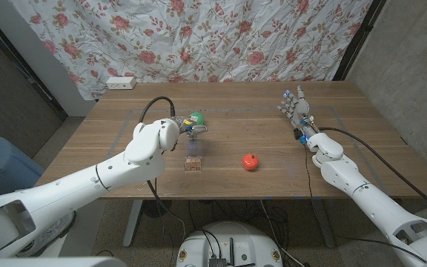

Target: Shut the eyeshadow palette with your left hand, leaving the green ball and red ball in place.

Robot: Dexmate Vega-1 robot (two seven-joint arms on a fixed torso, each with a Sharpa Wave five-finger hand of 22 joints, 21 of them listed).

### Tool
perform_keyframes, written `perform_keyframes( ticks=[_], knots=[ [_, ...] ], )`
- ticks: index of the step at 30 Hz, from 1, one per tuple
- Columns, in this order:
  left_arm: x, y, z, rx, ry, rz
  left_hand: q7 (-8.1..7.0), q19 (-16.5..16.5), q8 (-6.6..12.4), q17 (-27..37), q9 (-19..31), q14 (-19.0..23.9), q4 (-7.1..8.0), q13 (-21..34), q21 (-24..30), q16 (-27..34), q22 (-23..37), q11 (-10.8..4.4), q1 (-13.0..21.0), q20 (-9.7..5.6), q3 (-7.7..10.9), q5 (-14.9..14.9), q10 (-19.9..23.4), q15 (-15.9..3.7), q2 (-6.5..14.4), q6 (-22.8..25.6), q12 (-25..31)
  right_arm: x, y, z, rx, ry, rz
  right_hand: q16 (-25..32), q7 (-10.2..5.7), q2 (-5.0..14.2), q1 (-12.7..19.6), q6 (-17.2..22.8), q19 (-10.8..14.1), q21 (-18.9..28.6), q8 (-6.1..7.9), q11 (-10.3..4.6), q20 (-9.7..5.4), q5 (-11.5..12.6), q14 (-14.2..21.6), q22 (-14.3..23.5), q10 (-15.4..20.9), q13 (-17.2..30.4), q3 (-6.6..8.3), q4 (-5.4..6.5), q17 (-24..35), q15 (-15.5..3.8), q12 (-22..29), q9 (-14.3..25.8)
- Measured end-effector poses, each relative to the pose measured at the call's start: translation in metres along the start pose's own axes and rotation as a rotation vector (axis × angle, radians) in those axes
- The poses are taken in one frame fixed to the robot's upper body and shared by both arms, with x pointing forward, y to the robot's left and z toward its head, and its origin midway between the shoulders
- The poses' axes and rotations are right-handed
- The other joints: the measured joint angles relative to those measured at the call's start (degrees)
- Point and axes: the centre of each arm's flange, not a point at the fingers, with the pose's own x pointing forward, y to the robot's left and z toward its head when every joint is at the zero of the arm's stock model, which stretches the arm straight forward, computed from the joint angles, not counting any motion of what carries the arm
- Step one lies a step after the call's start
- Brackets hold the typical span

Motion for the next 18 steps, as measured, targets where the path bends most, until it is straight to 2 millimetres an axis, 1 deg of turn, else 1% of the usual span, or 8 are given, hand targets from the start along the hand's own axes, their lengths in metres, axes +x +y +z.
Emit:
perform_keyframes(
  ticks=[3, 11, 13, 14, 18],
  knots=[
    [-0.003, -0.001, 0.000, 0.003, 0.002, 0.007, 0.00, 0.2, 0.00, 0.0, 0.0, 0.0, 0.00, 0.0, 0.0, 0.0, 0.0, 0.00, 0.2, -0.23, 0.00, 0.0, 0.0, 0.00, 0.2, 0.0, 0.0, 0.000, 0.000, 0.000, 0.000, 0.000, 0.000, 0.0, 0.00, 0.00, 0.0, 0.0, 0.0, 0.0, 0.00, 0.00, 0.00, 0.0, 0.0, 0.0, 0.0, 0.0, 0.00, 0.00, 0.0, 0.00, 0.0, 0.0],
    [-0.009, -0.003, -0.001, 0.010, 0.005, 0.026, -0.01, 0.2, 0.00, 0.0, 0.0, 0.0, -0.23, 0.0, 0.0, 0.0, 0.0, 0.00, 0.2, -0.22, 0.23, 0.0, 0.0, 0.00, 0.2, 0.0, 0.0, 0.000, 0.000, 0.000, 0.000, 0.000, 0.000, 0.0, 0.00, 0.00, 0.0, 0.0, 0.0, 0.0, 0.00, 0.00, 0.00, 0.0, 0.0, 0.0, 0.0, 0.0, 0.00, 0.00, 0.0, 0.00, 0.0, 0.0],
    [-0.011, -0.004, -0.001, 0.011, 0.006, 0.030, -0.01, 0.4, 0.00, 0.0, 0.0, 0.0, -0.23, 0.0, 0.0, 0.0, 0.0, 0.00, 0.2, -0.02, 0.23, 0.0, 0.0, 0.00, 0.2, 0.0, -0.2, 0.000, 0.000, 0.000, 0.000, 0.000, 0.000, 0.0, 0.00, 0.00, 0.0, 0.0, 0.0, 0.0, 0.00, 0.00, 0.00, 0.0, 0.0, 0.0, 0.0, 0.0, 0.00, 0.00, 0.0, 0.00, 0.0, 0.0],
    [-0.012, -0.004, -0.001, 0.012, 0.006, 0.032, -0.01, 0.6, 0.00, 0.0, 0.0, 0.0, -0.19, 0.0, 0.0, 0.0, 0.0, 0.00, 0.2, -0.21, 0.27, 0.0, 0.0, 0.00, 0.2, 0.0, -0.2, 0.000, 0.000, 0.000, 0.000, 0.000, 0.000, 0.0, 0.00, 0.00, 0.0, 0.0, 0.0, 0.0, 0.00, 0.00, 0.00, 0.0, 0.0, 0.0, 0.0, 0.0, 0.00, 0.00, 0.0, 0.00, 0.0, 0.0],
    [-0.014, -0.006, 0.000, 0.012, 0.006, 0.036, -0.01, 0.6, 0.00, 0.0, -0.2, 0.0, 0.01, 0.0, 0.0, -0.1, 0.0, 0.01, 0.2, -0.21, 0.47, 0.0, 0.0, 0.00, 0.2, 0.0, -0.2, 0.000, 0.000, 0.000, 0.000, 0.000, 0.000, 0.0, 0.00, 0.00, 0.0, 0.0, 0.0, 0.0, 0.00, 0.00, 0.00, 0.0, 0.0, 0.0, 0.0, 0.0, 0.00, 0.00, 0.0, 0.00, 0.0, 0.0]
  ],
)
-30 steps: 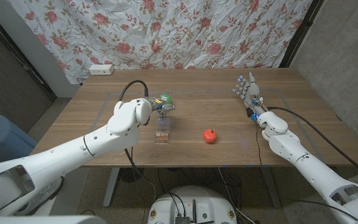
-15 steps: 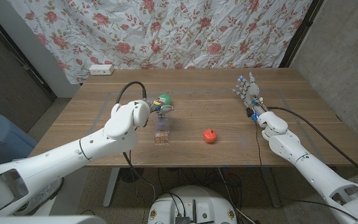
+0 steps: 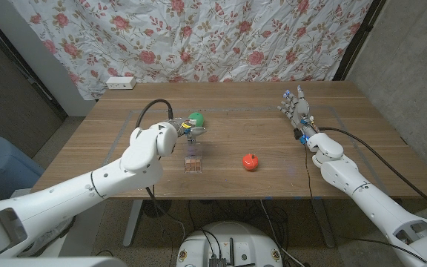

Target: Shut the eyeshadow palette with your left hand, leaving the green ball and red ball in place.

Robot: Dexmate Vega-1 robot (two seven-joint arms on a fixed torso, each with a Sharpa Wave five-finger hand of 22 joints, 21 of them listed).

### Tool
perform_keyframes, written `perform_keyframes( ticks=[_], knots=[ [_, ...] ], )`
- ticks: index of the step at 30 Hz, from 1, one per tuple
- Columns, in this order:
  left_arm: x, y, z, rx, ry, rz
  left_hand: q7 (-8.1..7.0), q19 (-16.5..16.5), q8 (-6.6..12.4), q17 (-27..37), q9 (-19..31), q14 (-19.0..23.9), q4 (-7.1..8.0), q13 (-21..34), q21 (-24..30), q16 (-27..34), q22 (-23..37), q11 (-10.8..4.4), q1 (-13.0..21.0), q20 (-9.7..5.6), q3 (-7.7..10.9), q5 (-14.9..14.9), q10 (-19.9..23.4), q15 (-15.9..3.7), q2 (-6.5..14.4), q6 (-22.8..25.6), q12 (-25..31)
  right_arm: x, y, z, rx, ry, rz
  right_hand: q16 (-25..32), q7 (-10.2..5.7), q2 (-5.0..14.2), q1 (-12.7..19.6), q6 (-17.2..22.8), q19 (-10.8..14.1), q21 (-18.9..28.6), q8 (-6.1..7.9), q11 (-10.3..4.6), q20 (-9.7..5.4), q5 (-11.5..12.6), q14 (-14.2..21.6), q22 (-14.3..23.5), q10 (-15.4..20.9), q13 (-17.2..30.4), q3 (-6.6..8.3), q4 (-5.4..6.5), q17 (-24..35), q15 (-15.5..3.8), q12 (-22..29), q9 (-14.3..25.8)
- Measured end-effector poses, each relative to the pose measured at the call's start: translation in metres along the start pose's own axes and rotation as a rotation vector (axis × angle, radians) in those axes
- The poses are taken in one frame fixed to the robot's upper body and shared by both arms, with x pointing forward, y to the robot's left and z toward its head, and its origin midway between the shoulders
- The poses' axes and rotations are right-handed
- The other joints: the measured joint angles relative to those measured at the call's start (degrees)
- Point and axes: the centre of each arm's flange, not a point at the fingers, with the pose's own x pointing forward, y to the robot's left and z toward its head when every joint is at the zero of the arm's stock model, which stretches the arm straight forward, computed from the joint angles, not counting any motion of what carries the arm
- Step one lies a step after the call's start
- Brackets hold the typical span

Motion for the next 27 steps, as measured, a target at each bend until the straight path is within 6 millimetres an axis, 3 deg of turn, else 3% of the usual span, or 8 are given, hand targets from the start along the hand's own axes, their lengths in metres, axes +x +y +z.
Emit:
perform_keyframes(
  ticks=[27],
  knots=[
    [-0.019, -0.011, -0.001, -0.016, 0.019, 0.038, -0.09, 0.5, -1.12, 0.0, 0.0, -0.2, -0.18, 0.0, 0.0, -0.8, 0.0, 0.10, 0.0, 0.51, 0.65, 0.0, -2.2, -0.22, 0.0, -0.6, -1.9, 0.000, 0.000, 0.000, 0.000, 0.000, 0.000, 0.0, 0.00, 0.00, 0.0, 0.0, 0.0, 0.0, 0.00, 0.00, 0.00, 0.0, 0.0, 0.0, 0.0, 0.0, 0.00, 0.00, 0.0, 0.00, 0.0, 0.0]
  ],
)
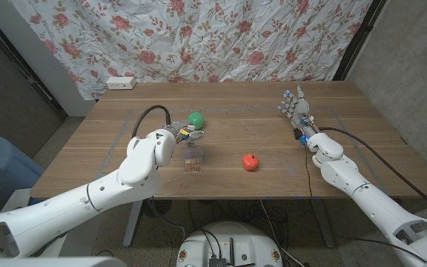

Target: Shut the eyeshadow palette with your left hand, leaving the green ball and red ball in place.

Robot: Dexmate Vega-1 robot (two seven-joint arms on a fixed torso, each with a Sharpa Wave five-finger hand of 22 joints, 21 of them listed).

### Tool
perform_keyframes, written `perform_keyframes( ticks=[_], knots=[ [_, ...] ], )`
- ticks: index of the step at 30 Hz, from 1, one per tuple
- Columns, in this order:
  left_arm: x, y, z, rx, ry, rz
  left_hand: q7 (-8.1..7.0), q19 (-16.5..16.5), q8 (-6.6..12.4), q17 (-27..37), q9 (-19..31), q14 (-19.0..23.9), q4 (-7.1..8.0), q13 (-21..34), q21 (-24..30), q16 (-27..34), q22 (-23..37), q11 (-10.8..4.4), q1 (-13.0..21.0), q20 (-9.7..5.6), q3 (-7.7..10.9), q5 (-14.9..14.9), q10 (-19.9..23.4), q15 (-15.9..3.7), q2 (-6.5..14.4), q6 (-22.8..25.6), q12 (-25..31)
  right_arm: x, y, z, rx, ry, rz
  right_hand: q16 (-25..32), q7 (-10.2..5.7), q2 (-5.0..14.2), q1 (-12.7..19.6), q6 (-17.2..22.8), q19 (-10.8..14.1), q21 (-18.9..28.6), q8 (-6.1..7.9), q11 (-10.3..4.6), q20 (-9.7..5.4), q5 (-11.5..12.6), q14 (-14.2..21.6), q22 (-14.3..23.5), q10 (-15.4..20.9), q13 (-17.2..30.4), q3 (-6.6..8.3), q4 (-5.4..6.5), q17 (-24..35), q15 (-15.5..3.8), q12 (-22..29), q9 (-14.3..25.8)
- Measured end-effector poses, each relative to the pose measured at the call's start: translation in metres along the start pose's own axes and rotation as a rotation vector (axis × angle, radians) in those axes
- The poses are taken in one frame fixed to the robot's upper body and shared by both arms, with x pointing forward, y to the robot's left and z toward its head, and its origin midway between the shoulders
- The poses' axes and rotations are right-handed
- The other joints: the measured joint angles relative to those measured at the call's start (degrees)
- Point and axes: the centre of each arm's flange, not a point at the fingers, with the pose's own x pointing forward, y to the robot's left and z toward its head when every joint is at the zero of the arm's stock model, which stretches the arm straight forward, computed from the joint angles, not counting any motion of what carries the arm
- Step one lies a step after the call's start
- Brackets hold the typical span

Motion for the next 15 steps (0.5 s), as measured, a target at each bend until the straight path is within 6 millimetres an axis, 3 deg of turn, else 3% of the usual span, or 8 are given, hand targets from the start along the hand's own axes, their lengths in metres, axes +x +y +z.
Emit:
perform_keyframes(
  ticks=[15],
  knots=[
    [-0.012, -0.007, 0.000, -0.014, 0.013, 0.023, -0.31, 0.6, -0.49, 0.0, 0.0, 0.0, 0.01, -0.1, 0.0, -0.3, 0.0, 0.21, 0.0, 0.02, 0.47, 0.0, -0.8, 0.00, 0.0, -0.3, -0.1, 0.000, 0.000, 0.000, 0.000, 0.000, 0.000, 0.0, 0.00, 0.00, 0.0, 0.0, 0.0, 0.0, 0.00, 0.00, 0.00, 0.0, 0.0, 0.0, 0.0, 0.0, 0.00, 0.00, 0.0, 0.00, 0.0, 0.0]
  ],
)
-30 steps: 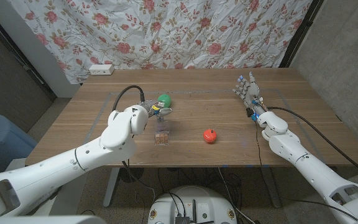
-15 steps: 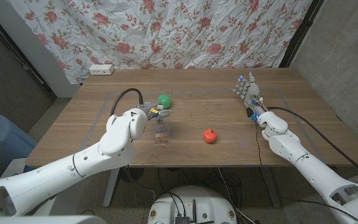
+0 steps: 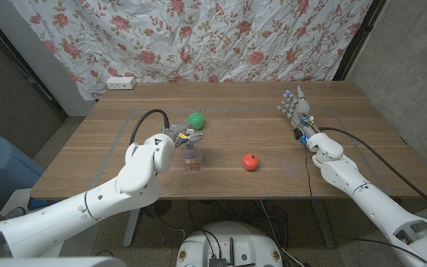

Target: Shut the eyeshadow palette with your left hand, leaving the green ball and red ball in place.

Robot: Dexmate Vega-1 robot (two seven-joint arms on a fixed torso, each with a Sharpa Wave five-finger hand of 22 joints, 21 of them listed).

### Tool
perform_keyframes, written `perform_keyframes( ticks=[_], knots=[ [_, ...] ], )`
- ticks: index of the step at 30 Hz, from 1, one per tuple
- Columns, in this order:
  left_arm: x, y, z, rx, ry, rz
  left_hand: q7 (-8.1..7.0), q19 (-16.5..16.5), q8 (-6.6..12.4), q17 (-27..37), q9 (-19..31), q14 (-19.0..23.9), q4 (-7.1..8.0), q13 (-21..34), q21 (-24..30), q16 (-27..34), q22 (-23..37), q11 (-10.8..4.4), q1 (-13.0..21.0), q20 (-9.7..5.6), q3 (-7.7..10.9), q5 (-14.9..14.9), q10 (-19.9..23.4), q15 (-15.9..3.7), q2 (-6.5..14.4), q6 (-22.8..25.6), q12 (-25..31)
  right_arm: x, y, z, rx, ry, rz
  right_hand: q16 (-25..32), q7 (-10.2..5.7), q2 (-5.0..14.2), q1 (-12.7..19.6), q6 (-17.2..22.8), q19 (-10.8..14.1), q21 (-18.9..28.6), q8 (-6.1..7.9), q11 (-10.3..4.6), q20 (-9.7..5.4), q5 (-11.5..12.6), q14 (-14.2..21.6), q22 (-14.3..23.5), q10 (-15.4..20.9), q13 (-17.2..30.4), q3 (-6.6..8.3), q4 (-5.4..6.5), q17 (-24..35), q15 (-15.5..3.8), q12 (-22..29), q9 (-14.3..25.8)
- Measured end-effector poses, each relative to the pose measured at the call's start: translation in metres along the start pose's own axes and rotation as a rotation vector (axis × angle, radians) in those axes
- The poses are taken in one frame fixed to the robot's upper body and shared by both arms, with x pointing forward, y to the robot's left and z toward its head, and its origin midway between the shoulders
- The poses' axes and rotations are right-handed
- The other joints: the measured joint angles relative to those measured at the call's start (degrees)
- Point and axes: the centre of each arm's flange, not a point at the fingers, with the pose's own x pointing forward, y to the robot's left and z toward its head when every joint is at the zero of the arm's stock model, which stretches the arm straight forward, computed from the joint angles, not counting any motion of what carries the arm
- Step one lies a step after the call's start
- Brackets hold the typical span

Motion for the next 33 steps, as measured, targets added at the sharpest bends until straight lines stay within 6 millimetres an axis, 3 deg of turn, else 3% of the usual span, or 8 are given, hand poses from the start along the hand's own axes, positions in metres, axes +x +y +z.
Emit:
perform_keyframes(
  ticks=[12, 33],
  knots=[
    [-0.008, -0.008, -0.002, -0.013, 0.006, 0.008, -0.20, 0.0, -0.53, 0.0, -0.3, -0.5, -0.24, 0.0, 0.0, -0.3, 0.0, -0.62, 0.2, -0.02, 0.23, 0.0, -1.2, 0.19, -0.2, -1.0, -0.8, 0.000, 0.000, 0.000, 0.000, 0.000, 0.000, 0.0, 0.00, 0.00, 0.0, 0.0, 0.0, 0.0, 0.00, 0.00, 0.00, 0.0, 0.0, 0.0, 0.0, 0.0, 0.00, 0.00, 0.0, 0.00, 0.0, 0.0],
    [-0.023, -0.019, -0.004, -0.021, 0.010, 0.052, -0.20, 0.0, -0.97, 0.0, -0.3, -2.2, -0.54, 0.0, 0.0, -0.6, 0.0, -0.31, 0.4, -0.02, 0.86, 0.0, -3.0, 0.72, 0.1, -2.4, -1.2, 0.000, 0.000, 0.000, 0.000, 0.000, 0.000, 0.0, 0.00, 0.00, 0.0, 0.0, 0.0, 0.0, 0.00, 0.00, 0.00, 0.0, 0.0, 0.0, 0.0, 0.0, 0.00, 0.00, 0.0, 0.00, 0.0, 0.0]
  ],
)
